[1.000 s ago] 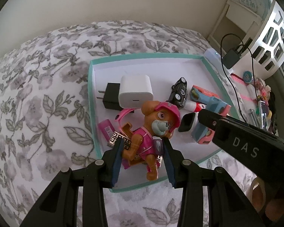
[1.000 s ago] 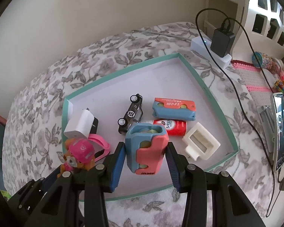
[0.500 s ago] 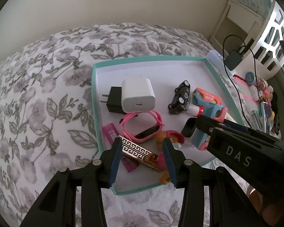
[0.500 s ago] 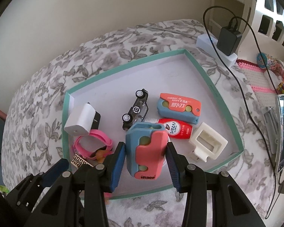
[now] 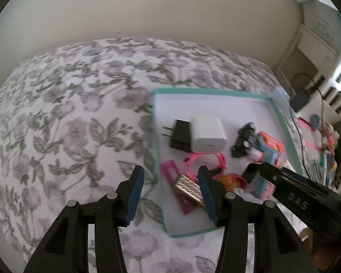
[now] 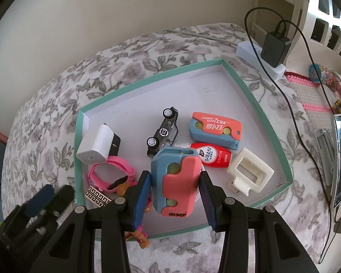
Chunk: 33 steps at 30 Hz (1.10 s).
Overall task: Organize rigid objects
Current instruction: 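Open both grippers to drop the toy dog and pink toy into the tray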
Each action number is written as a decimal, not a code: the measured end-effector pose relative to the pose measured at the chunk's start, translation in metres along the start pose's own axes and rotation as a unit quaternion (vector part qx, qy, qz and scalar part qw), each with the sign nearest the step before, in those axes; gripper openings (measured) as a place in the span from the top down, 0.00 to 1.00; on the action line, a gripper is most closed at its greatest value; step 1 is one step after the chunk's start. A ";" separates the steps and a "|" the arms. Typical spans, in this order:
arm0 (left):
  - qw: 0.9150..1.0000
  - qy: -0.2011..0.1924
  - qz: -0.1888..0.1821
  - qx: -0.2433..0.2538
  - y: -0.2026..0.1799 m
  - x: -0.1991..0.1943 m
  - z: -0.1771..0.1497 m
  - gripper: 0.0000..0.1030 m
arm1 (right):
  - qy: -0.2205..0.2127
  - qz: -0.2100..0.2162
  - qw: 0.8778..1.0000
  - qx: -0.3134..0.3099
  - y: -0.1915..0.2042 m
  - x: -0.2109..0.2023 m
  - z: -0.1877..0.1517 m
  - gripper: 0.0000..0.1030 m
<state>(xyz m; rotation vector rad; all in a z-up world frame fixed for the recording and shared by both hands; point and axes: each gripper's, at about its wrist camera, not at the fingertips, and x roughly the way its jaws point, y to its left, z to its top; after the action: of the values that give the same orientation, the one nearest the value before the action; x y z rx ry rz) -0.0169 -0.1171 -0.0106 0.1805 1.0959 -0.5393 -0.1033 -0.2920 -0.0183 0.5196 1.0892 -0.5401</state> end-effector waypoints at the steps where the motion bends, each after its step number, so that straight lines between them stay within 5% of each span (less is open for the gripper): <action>1: 1.000 0.001 0.002 -0.008 0.004 0.000 0.000 0.46 | 0.001 0.000 1.000 -0.001 0.000 0.001 0.000 0.53; 4: 1.000 0.007 0.008 -0.027 0.014 0.003 0.001 0.45 | 0.004 -0.001 1.000 0.000 -0.001 0.003 0.000 0.42; 9: 0.998 0.020 0.016 -0.050 0.026 0.008 0.000 0.40 | 0.006 -0.004 1.000 0.003 -0.003 0.005 0.000 0.41; 14: 0.997 0.030 0.031 -0.069 0.038 0.013 0.002 0.37 | 0.007 -0.010 1.000 0.001 -0.002 0.007 -0.001 0.29; 23: 0.993 0.039 0.070 -0.084 0.060 0.023 0.003 0.16 | -0.005 -0.013 1.000 -0.016 0.004 0.007 -0.001 0.11; 25: 0.993 0.040 0.076 -0.086 0.064 0.025 0.003 0.14 | -0.010 -0.014 1.000 -0.021 0.006 0.007 0.000 0.00; 27: 0.992 0.038 0.083 -0.089 0.068 0.026 0.004 0.02 | -0.017 -0.016 0.999 -0.024 0.007 0.006 0.000 0.00; 33: 0.991 0.025 0.083 -0.105 0.079 0.024 0.007 0.01 | -0.033 -0.015 0.999 -0.024 0.010 0.001 0.001 0.00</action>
<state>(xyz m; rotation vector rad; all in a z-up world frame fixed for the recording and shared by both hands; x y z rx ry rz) 0.0362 -0.0600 -0.0379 0.1010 1.1674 -0.2705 -0.0963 -0.2853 -0.0180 0.4408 1.0472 -0.5528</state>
